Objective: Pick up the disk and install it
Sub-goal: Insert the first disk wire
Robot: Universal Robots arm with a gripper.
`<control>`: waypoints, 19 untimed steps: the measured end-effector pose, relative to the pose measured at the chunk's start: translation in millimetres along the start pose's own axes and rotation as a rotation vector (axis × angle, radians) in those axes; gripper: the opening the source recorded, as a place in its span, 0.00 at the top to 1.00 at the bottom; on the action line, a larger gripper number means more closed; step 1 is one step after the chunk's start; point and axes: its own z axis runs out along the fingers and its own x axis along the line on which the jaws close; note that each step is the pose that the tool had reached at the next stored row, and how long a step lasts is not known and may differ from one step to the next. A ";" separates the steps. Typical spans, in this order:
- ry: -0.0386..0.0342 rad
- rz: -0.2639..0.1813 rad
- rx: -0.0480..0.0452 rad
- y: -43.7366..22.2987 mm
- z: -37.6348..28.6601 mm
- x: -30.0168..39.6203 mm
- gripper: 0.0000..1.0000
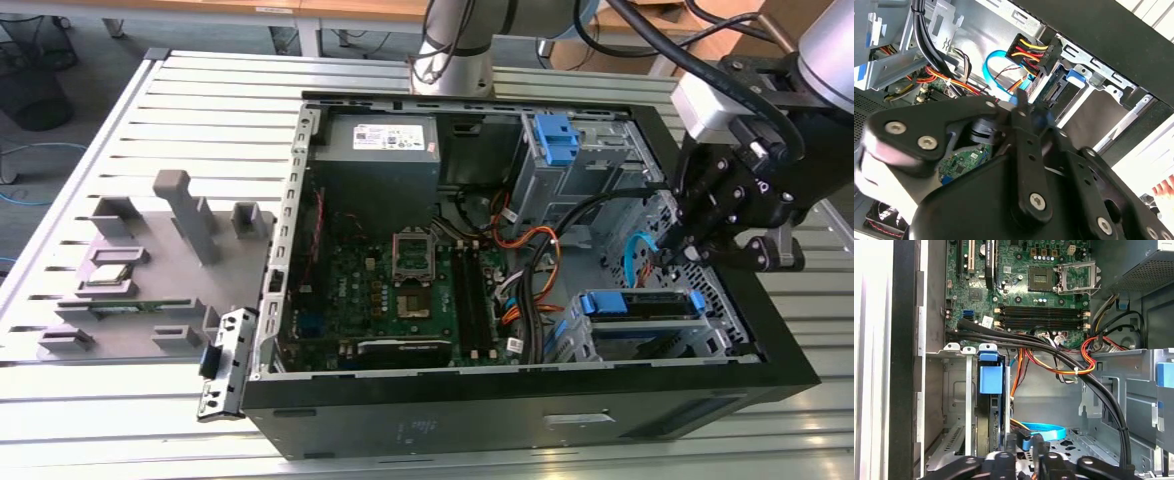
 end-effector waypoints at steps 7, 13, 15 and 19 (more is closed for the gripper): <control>0.0002 0.000 0.0000 0.0 0.0 0.0 0.84; 0.0003 0.000 0.0000 0.1 0.0 0.0 0.84; 0.0004 -0.002 0.0014 0.9 0.0 1.4 0.84; 0.0007 -0.010 0.0128 3.4 0.6 4.9 0.84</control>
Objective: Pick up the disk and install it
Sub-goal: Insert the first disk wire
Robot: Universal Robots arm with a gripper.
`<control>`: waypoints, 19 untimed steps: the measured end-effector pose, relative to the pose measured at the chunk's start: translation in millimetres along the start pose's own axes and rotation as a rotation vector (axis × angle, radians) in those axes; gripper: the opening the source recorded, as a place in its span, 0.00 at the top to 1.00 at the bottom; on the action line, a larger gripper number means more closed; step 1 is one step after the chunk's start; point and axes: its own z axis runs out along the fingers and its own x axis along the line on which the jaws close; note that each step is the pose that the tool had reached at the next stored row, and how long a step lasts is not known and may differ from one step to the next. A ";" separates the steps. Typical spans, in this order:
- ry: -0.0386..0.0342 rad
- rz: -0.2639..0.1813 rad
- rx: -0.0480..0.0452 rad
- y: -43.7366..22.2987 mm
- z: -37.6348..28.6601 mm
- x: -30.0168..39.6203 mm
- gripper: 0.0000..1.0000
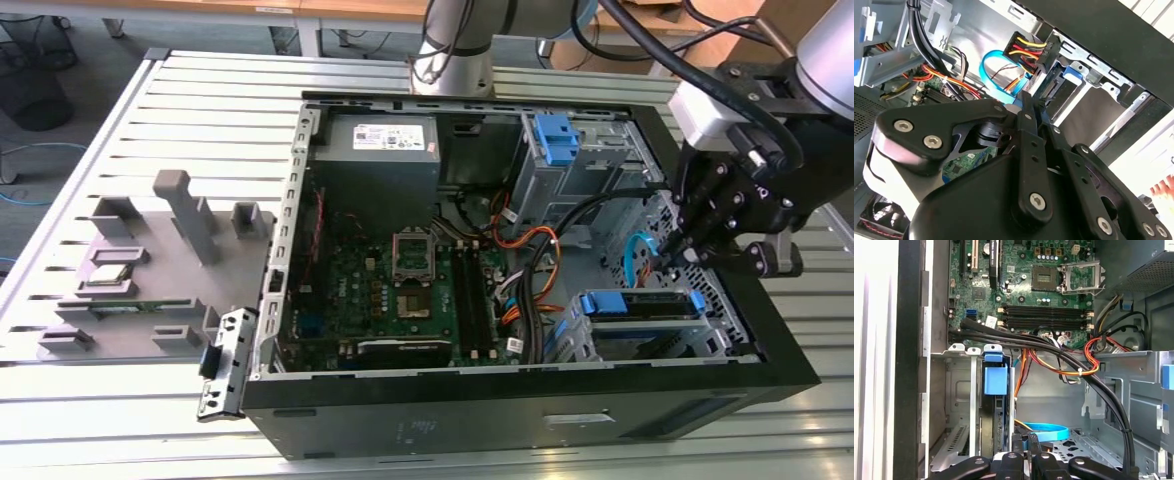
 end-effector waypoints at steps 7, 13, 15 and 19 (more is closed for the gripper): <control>0.0006 -0.011 0.0335 4.5 2.3 3.4 0.84; 0.0009 -0.014 0.0611 13.2 3.8 7.1 0.84; 0.0012 -0.016 0.0718 14.9 4.7 8.2 0.84; 0.0015 -0.020 0.0930 17.8 6.5 10.0 0.84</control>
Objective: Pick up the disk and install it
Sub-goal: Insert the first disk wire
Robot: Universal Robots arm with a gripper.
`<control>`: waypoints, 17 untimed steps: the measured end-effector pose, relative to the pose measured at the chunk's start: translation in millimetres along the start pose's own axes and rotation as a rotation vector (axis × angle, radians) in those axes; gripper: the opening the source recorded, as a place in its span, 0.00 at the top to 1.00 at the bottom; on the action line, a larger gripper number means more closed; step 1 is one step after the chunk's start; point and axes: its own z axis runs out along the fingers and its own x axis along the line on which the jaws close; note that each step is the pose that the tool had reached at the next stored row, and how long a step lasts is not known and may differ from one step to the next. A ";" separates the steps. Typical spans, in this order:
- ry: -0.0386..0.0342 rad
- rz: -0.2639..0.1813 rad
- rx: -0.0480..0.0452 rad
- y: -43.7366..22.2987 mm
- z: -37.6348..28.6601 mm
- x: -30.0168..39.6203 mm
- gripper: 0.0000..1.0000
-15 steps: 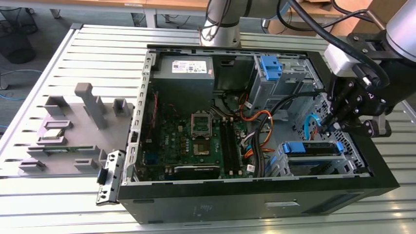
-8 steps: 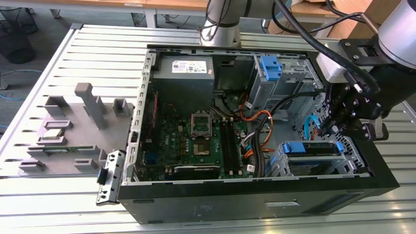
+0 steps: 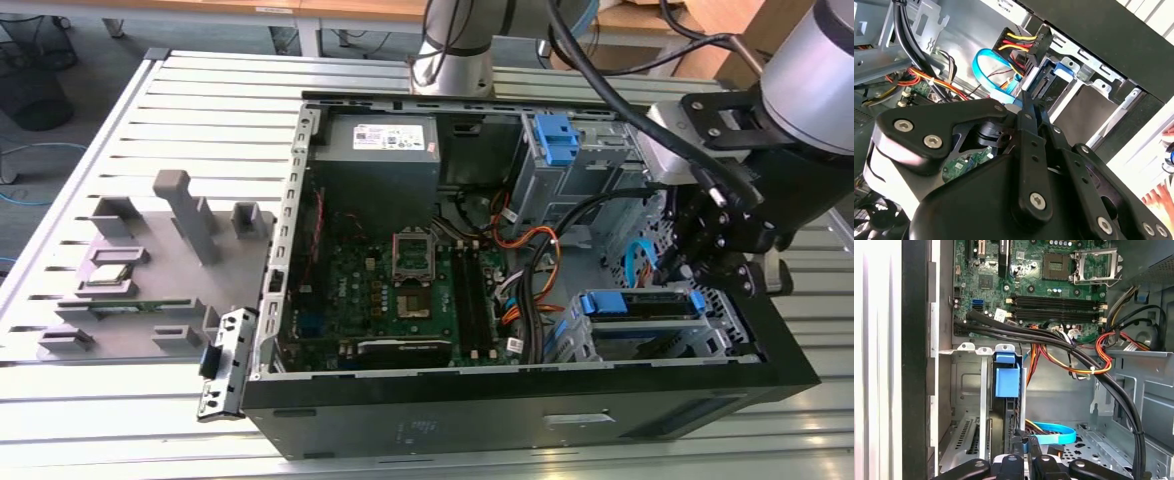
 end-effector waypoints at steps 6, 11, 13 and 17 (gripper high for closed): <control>0.0002 -0.006 0.0213 5.8 3.5 2.5 0.84; 0.0005 -0.011 0.0425 10.2 6.2 4.1 0.84; 0.0006 -0.013 0.0525 11.7 7.1 4.6 0.84; 0.0007 -0.017 0.0667 15.4 9.0 5.8 0.84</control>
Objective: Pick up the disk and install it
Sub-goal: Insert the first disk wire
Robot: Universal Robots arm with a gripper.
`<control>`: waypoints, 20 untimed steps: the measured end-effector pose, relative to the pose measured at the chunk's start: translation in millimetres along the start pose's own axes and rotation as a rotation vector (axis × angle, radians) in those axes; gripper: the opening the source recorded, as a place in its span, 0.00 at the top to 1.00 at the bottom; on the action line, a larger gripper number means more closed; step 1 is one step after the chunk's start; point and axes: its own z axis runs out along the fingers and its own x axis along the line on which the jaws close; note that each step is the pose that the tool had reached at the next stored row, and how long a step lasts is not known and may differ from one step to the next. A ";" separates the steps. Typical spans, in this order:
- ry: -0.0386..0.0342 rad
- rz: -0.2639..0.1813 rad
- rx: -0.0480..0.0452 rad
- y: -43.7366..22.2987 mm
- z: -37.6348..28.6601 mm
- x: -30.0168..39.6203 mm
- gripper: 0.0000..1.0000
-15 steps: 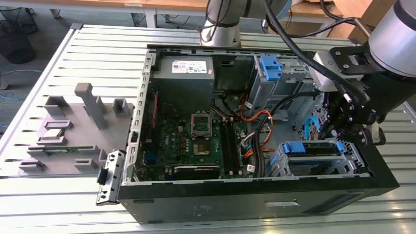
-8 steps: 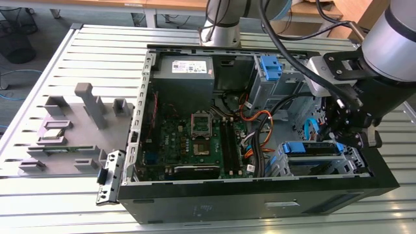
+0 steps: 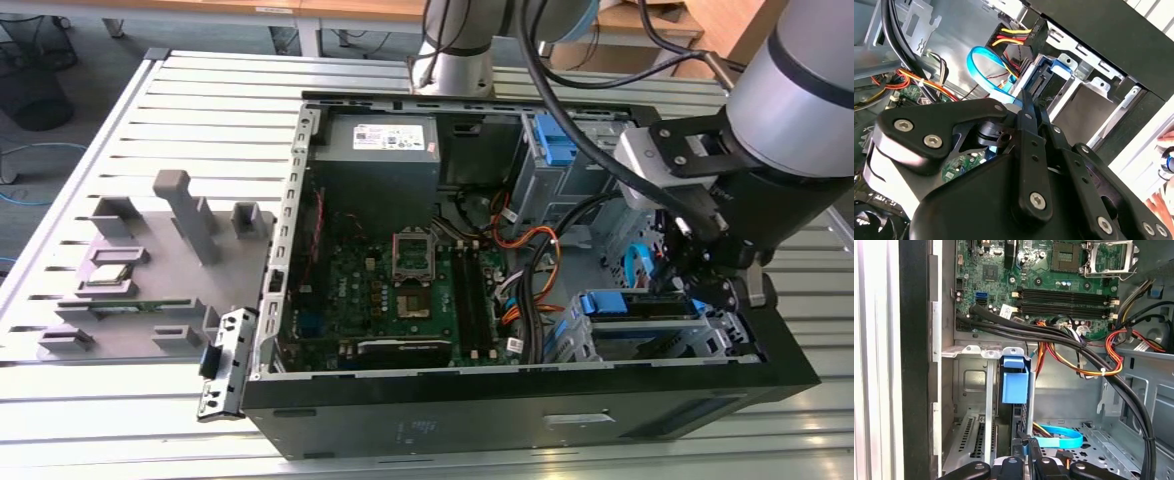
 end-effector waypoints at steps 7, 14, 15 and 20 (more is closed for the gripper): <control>-0.0004 -0.003 0.0121 3.4 2.1 0.8 0.84; -0.0006 -0.006 0.0219 5.1 3.7 0.9 0.84; -0.0007 -0.006 0.0219 5.3 3.8 0.9 0.84; -0.0009 -0.006 0.0220 6.4 4.7 0.9 0.84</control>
